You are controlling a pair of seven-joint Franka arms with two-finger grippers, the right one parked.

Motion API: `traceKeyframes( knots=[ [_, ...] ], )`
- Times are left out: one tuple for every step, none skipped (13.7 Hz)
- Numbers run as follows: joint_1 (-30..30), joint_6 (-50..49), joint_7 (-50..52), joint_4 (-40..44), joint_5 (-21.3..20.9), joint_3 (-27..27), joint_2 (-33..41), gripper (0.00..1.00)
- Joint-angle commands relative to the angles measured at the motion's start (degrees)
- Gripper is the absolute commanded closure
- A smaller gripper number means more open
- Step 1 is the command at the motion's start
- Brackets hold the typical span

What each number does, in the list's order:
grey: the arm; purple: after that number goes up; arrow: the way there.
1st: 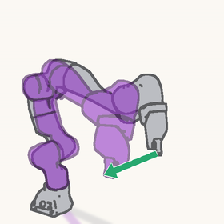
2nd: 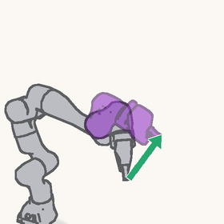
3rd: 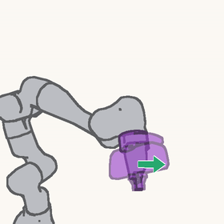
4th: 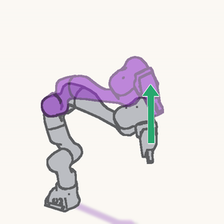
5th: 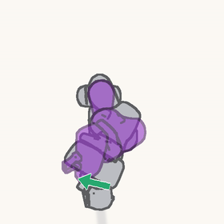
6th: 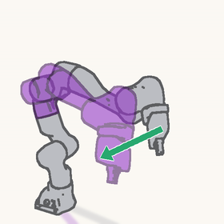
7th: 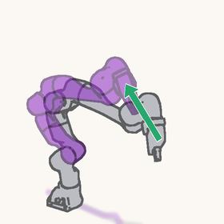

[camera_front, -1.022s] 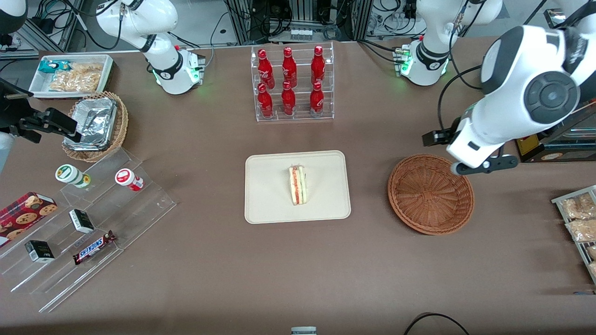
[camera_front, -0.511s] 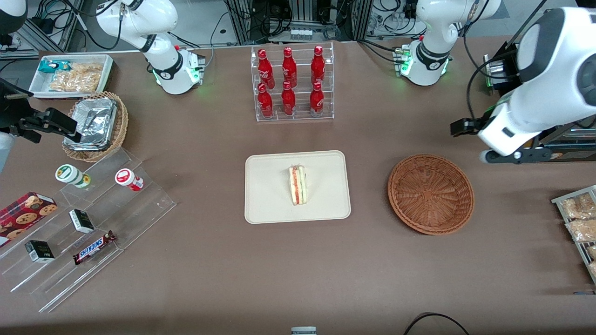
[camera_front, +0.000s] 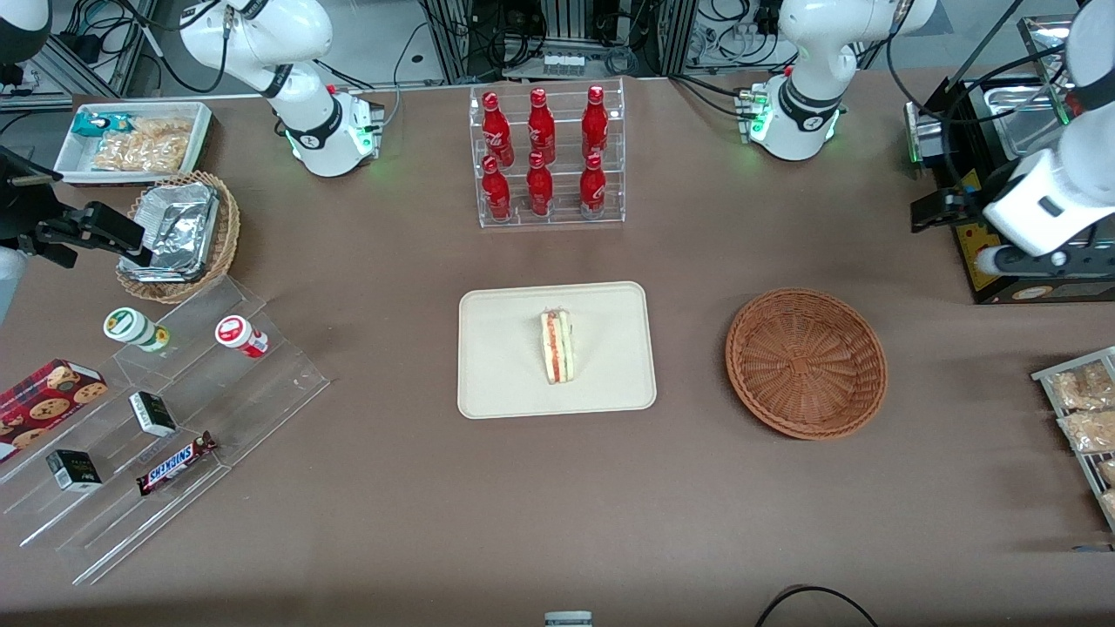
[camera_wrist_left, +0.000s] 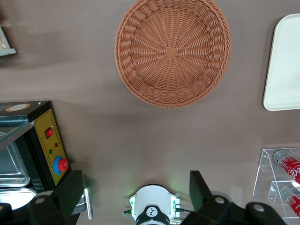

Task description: Place sandwich from basket to tray

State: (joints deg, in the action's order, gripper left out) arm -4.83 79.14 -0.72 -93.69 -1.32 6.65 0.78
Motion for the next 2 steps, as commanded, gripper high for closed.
traceKeyframes(
  knots=[
    [0.2, 0.7, -0.8, 0.8, -1.1, -0.7, 1.1, 0.0],
    [0.5, 0.9, -0.8, 0.8, -1.1, -1.1, 1.2, 0.0]
  ],
)
